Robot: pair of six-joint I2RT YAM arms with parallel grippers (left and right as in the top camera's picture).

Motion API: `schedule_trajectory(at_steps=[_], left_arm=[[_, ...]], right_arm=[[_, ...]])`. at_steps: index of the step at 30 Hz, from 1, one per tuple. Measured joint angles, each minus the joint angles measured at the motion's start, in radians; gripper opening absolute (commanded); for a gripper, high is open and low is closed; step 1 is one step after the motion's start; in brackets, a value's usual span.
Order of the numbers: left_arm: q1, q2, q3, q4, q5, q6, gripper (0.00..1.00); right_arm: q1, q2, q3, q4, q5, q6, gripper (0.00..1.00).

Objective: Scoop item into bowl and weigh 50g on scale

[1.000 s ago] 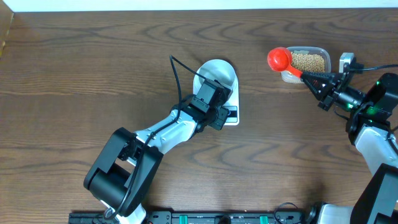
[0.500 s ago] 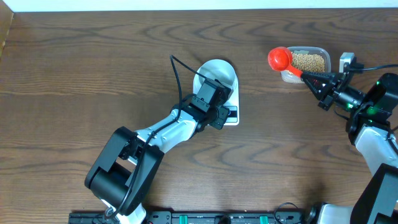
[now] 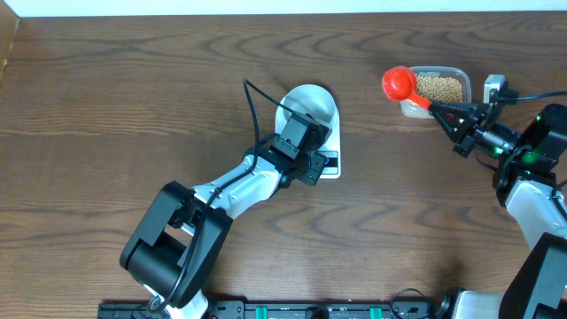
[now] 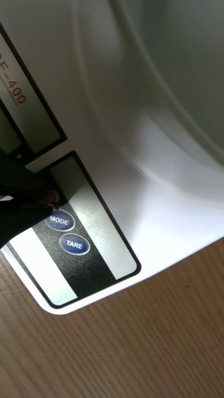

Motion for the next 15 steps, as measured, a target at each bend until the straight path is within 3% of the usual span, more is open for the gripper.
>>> schedule_trajectory(at_steps=[15], left_arm=[[0.0, -0.085, 0.0, -0.036, 0.0, 0.0, 0.07]], right_arm=[[0.0, 0.0, 0.0, 0.0, 0.023, 0.001, 0.01]])
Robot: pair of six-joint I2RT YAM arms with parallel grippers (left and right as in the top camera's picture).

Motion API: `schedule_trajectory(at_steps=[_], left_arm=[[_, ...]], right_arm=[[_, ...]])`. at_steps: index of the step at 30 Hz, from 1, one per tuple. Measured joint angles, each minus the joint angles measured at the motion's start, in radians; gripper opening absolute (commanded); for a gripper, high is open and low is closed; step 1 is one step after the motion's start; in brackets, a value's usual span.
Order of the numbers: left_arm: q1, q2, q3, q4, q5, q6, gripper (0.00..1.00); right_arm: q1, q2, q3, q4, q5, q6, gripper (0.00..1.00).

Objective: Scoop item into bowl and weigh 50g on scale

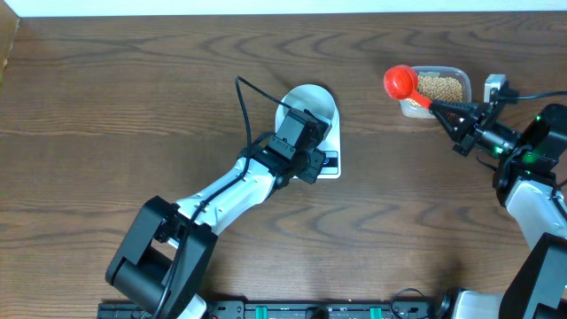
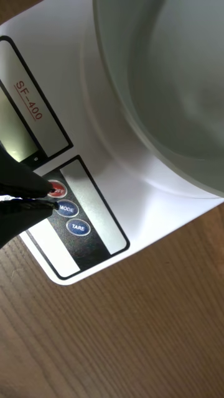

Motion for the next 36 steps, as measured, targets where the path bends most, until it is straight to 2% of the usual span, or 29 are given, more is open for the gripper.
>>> schedule_trajectory(at_steps=[14, 36], left_arm=[[0.0, 0.001, 0.0, -0.013, 0.0, 0.0, 0.07], [0.0, 0.076, 0.0, 0.034, 0.0, 0.0, 0.07]], right_arm=[[0.0, 0.0, 0.0, 0.0, 0.196, 0.064, 0.01], [0.0, 0.0, 0.0, 0.0, 0.232, 0.066, 0.01]])
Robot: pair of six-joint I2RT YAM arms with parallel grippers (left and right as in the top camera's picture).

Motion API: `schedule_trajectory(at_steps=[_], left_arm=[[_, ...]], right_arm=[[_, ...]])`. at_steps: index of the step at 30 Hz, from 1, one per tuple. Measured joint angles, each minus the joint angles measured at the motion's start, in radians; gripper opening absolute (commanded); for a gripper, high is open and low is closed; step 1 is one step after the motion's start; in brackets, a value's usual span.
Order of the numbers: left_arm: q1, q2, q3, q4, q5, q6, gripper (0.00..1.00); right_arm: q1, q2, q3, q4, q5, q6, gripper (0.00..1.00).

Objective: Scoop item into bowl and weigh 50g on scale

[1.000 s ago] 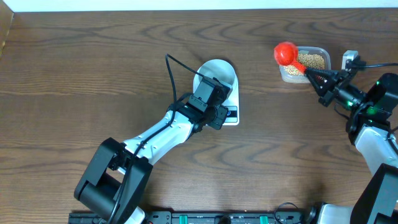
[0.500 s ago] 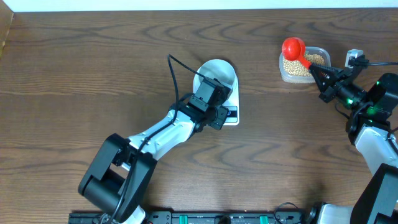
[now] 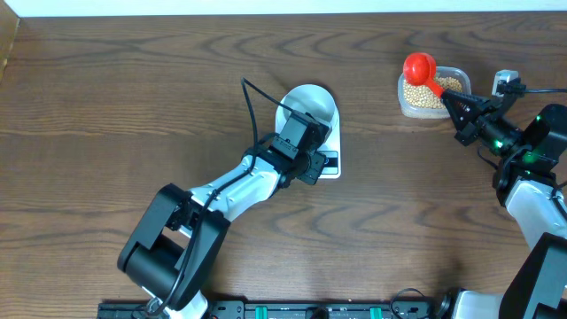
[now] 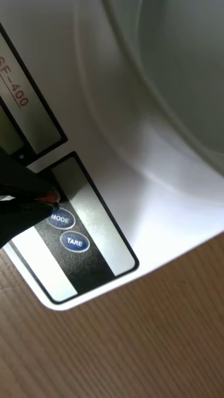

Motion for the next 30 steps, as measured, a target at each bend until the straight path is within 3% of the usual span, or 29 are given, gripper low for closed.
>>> schedule_trajectory(at_steps=[30], left_arm=[[0.001, 0.026, 0.006, 0.026, 0.007, 0.0, 0.07]], right_arm=[[0.0, 0.0, 0.0, 0.0, 0.0, 0.0, 0.01]])
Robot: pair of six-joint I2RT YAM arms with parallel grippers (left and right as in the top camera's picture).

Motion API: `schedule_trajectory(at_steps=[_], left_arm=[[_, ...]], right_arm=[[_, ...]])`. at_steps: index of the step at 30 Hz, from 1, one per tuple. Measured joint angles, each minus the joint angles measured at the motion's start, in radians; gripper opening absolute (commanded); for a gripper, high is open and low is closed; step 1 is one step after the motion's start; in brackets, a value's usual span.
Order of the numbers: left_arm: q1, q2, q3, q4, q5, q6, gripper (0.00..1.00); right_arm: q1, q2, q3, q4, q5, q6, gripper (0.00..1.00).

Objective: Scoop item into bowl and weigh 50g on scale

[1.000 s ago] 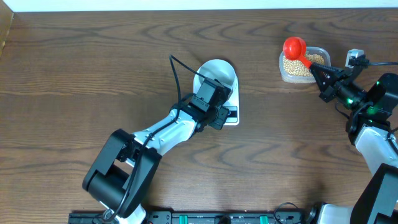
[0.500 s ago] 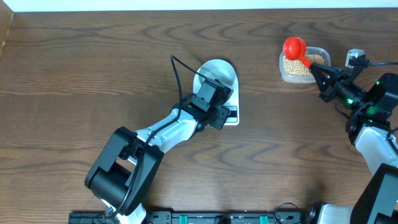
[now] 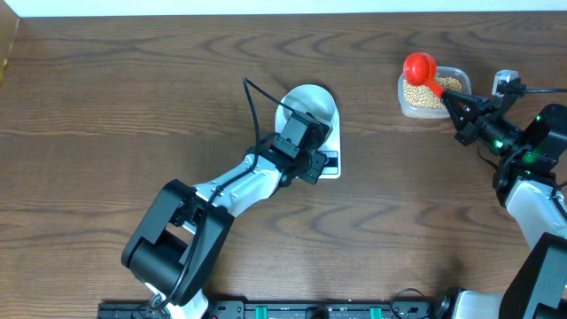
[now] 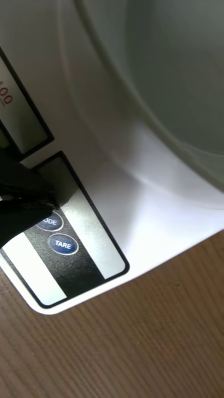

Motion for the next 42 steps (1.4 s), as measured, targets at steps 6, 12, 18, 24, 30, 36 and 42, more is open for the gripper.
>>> schedule_trajectory(at_steps=[6, 12, 18, 24, 30, 36, 42], left_arm=[[0.001, 0.003, 0.003, 0.002, 0.005, 0.0, 0.07], [0.001, 0.003, 0.003, 0.001, 0.006, -0.001, 0.07], [0.001, 0.003, 0.005, -0.013, 0.008, -0.008, 0.07], [0.001, 0.003, 0.011, -0.034, 0.008, -0.015, 0.07], [0.001, 0.003, 0.011, -0.034, 0.008, -0.016, 0.07], [0.001, -0.009, 0.011, -0.05, 0.008, -0.023, 0.07], [0.0, -0.089, 0.005, -0.097, 0.012, -0.026, 0.07]], right_arm=[[0.0, 0.0, 0.0, 0.0, 0.0, 0.0, 0.01], [0.0, 0.0, 0.0, 0.0, 0.0, 0.0, 0.01], [0.0, 0.0, 0.0, 0.0, 0.0, 0.0, 0.01], [0.0, 0.0, 0.0, 0.0, 0.0, 0.0, 0.01], [0.0, 0.0, 0.0, 0.0, 0.0, 0.0, 0.01], [0.0, 0.0, 0.0, 0.0, 0.0, 0.0, 0.01], [0.0, 0.0, 0.0, 0.0, 0.0, 0.0, 0.01]])
